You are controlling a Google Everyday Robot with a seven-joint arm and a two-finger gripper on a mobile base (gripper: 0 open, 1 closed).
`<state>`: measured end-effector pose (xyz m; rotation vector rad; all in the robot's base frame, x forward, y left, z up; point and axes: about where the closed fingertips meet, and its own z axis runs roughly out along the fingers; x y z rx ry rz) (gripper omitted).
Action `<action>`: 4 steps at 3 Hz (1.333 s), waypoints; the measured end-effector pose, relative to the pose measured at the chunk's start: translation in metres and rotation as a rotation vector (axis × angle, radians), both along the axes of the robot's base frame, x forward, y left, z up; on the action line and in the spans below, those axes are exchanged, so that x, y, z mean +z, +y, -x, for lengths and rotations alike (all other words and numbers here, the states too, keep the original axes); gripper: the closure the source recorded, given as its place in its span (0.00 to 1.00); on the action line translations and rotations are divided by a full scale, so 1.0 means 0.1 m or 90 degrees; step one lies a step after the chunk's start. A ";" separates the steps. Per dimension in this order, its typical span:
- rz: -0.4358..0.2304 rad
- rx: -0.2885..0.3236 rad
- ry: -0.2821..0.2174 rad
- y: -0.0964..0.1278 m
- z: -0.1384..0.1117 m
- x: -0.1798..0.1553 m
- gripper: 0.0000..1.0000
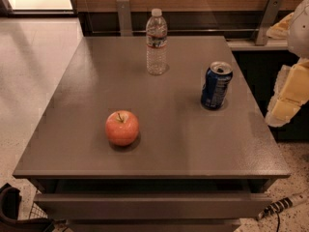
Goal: Knock pepsi can over
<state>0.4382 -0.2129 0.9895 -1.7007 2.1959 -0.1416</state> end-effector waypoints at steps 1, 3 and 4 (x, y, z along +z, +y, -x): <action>0.000 0.000 0.000 0.00 0.00 0.00 0.00; -0.144 -0.046 -0.057 -0.17 -0.38 -0.19 0.00; -0.280 -0.079 -0.106 -0.25 -0.69 -0.41 0.00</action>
Offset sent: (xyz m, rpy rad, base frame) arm 0.0609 -0.0229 -0.0066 0.2889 -0.1441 -0.0785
